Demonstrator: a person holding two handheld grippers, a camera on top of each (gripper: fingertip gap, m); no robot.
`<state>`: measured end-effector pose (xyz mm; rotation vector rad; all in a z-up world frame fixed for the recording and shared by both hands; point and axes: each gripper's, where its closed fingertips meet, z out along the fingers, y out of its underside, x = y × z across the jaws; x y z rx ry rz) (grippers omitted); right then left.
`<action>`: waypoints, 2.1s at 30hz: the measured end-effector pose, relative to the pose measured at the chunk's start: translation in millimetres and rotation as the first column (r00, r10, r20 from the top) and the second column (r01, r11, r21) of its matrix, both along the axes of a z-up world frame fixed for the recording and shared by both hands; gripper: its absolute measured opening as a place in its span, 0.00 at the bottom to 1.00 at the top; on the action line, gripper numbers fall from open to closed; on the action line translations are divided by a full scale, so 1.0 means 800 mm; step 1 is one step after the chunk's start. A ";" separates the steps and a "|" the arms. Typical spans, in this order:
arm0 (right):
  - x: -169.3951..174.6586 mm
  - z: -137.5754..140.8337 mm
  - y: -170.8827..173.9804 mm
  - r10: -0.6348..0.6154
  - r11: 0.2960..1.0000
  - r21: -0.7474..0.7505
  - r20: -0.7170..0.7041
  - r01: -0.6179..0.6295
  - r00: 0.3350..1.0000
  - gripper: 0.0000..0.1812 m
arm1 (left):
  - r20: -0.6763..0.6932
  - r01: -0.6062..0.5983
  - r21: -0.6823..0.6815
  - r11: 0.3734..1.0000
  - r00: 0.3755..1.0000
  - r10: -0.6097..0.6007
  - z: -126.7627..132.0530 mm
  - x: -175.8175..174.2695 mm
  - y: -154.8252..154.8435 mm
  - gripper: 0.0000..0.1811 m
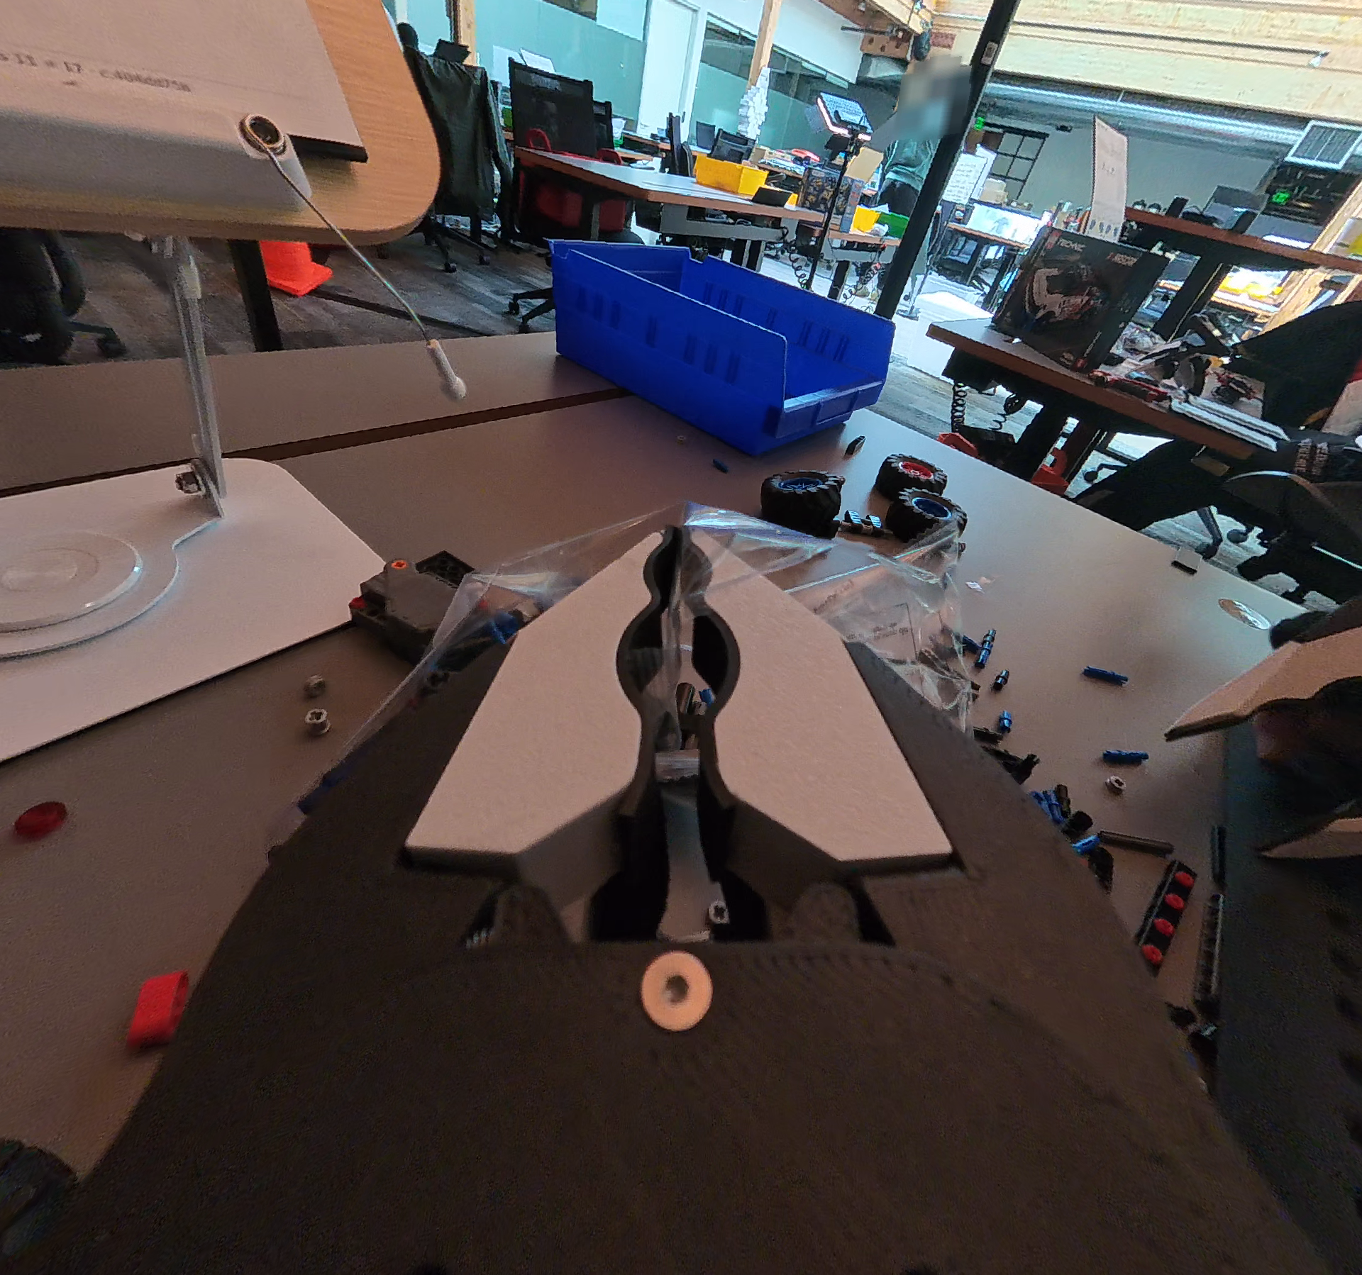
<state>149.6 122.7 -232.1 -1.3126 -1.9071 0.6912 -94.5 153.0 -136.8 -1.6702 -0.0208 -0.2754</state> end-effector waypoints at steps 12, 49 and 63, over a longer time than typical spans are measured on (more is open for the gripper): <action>0.002 -0.008 -0.006 -0.008 0.998 -0.067 0.048 0.011 0.999 0.23 | 0.014 0.003 -0.012 1.000 1.000 -0.003 -0.003 0.005 0.003 0.00; -0.007 -0.003 -0.092 0.142 0.976 -0.187 0.149 -0.113 0.979 0.14 | -0.005 0.026 -0.002 1.000 1.000 -0.026 -0.001 0.036 -0.031 0.00; -0.030 -0.029 -0.100 0.240 0.970 -0.125 0.349 -0.209 0.906 0.03 | 0.001 0.048 0.018 0.999 0.999 -0.048 0.005 0.044 -0.035 0.00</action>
